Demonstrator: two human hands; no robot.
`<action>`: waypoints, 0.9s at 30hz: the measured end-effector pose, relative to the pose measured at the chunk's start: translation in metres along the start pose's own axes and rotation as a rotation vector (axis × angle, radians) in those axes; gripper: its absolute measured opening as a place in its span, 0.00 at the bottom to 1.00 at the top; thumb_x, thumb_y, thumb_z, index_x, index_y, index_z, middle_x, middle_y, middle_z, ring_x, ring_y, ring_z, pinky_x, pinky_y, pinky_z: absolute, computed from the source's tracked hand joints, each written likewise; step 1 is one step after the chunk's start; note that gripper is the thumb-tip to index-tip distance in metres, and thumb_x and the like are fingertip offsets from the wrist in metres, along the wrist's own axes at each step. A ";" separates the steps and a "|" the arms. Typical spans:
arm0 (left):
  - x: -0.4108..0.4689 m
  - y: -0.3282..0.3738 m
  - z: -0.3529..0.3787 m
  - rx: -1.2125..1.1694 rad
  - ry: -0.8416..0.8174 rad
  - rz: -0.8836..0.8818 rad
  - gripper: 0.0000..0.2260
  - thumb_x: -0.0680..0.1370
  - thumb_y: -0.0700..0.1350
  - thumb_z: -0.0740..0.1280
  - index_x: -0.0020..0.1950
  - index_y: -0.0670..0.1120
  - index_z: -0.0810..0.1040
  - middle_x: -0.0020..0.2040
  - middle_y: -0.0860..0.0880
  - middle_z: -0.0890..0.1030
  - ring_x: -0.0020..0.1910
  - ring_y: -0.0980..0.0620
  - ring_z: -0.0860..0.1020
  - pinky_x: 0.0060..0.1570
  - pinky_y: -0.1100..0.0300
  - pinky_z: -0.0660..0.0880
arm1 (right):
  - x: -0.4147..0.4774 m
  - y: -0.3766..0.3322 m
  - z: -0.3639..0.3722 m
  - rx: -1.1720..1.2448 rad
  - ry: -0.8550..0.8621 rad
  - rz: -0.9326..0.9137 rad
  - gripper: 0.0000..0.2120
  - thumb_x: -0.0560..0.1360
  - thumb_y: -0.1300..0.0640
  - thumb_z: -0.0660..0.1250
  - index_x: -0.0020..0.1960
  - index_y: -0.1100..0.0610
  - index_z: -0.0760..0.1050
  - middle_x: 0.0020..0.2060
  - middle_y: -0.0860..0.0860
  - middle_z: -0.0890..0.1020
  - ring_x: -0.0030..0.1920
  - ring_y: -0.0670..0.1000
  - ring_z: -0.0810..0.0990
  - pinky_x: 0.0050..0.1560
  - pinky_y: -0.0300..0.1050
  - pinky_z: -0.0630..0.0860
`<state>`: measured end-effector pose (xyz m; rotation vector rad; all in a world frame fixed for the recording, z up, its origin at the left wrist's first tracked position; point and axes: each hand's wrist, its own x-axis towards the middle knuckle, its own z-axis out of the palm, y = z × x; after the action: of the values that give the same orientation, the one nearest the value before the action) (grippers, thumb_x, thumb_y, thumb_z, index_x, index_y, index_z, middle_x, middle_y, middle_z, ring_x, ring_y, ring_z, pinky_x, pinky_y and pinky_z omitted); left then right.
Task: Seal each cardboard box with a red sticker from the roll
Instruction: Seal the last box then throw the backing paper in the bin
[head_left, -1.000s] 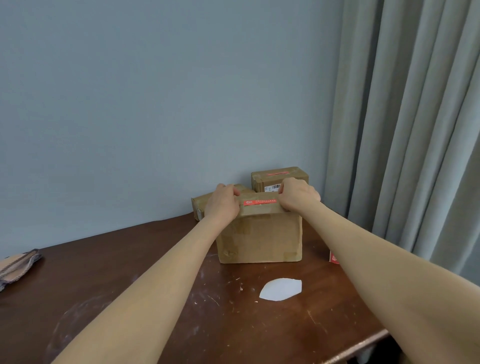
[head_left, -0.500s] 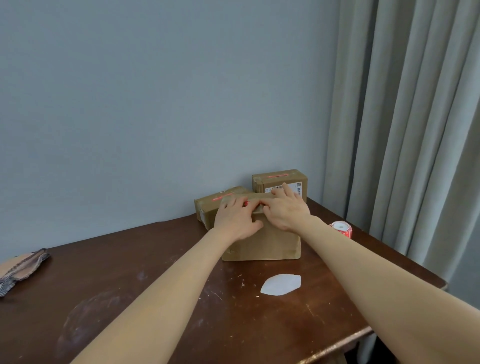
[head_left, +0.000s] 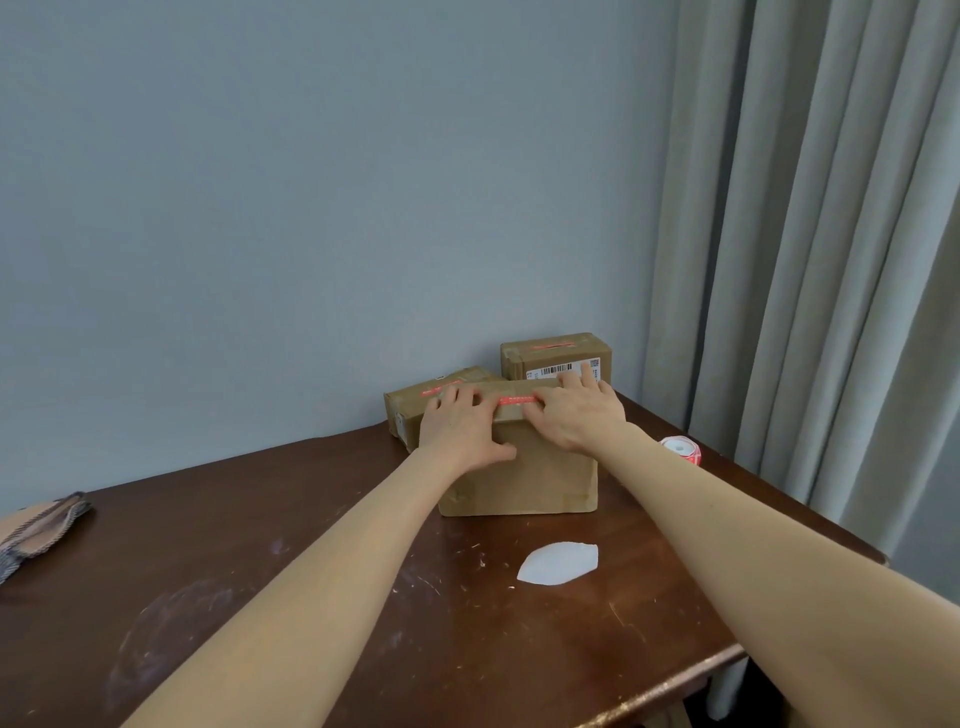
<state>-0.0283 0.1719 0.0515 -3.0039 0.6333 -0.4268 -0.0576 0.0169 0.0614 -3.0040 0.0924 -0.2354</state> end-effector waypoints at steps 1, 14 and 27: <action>0.000 -0.002 0.001 0.014 0.011 -0.010 0.35 0.72 0.65 0.63 0.75 0.52 0.60 0.74 0.47 0.62 0.72 0.45 0.60 0.68 0.50 0.59 | -0.001 0.002 -0.001 -0.009 0.008 0.011 0.27 0.80 0.39 0.45 0.73 0.48 0.67 0.76 0.59 0.58 0.77 0.62 0.45 0.75 0.60 0.50; -0.010 -0.002 0.007 -0.052 0.138 0.005 0.31 0.74 0.61 0.65 0.72 0.47 0.66 0.71 0.48 0.68 0.69 0.46 0.64 0.65 0.54 0.65 | -0.010 -0.001 0.002 0.013 0.120 -0.003 0.25 0.80 0.42 0.48 0.67 0.52 0.74 0.69 0.57 0.68 0.73 0.59 0.59 0.69 0.56 0.62; -0.009 0.000 0.006 -0.061 0.156 0.019 0.29 0.74 0.60 0.66 0.72 0.51 0.68 0.71 0.48 0.68 0.70 0.47 0.65 0.68 0.52 0.63 | -0.012 0.000 0.000 0.006 0.164 -0.048 0.24 0.80 0.39 0.51 0.66 0.47 0.75 0.69 0.54 0.69 0.72 0.56 0.61 0.68 0.54 0.62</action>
<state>-0.0343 0.1751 0.0432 -3.0410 0.6965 -0.6573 -0.0697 0.0181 0.0594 -2.9787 0.0354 -0.4854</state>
